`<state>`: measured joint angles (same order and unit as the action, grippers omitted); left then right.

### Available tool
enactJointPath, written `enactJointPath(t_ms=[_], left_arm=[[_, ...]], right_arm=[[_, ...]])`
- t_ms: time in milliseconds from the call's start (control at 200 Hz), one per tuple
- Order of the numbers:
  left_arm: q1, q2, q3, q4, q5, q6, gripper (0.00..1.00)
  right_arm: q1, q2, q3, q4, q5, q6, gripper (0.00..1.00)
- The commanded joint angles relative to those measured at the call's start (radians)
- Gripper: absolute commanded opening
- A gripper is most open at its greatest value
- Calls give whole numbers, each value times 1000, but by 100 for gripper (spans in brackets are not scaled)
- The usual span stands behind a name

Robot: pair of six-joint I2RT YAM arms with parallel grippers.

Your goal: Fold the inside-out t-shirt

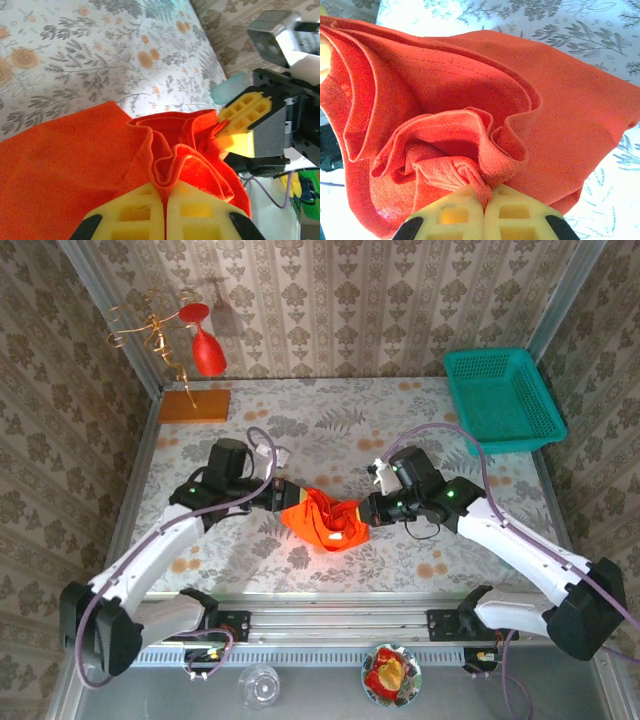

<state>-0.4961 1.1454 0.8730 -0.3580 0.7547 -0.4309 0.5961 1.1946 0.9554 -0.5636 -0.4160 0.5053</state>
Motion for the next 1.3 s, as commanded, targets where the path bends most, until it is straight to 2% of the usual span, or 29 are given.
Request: enactJointPath(t_ms=[0,155,305,585,740,900,1075,1295], left_arm=[[33,107,11,56,12,26,0],[112,269,27,189,117,13,0],[144,461,102,254,193,0,0],[159,761,236,318,214,-52,0],[159,886,327,269,218,-38,0],[159,964,386,133,169,43,0],[157,1000,387,90,157,94,0],[157,1017,379,89,164,120,0]], right_arm=[[-54,53,-18,55,18,33,0],[-125,132,-42,139,-26,50,0],[-165,242,-42,197,-66,52,0],[-230,450,-10,294,-90,66,0],[-251,533,15,307,-83,62,0],[-253,539,21,305,-116,57,0],[-272,474,20,373,-161,77,0],[-339,599,82,319,-101,139,0]])
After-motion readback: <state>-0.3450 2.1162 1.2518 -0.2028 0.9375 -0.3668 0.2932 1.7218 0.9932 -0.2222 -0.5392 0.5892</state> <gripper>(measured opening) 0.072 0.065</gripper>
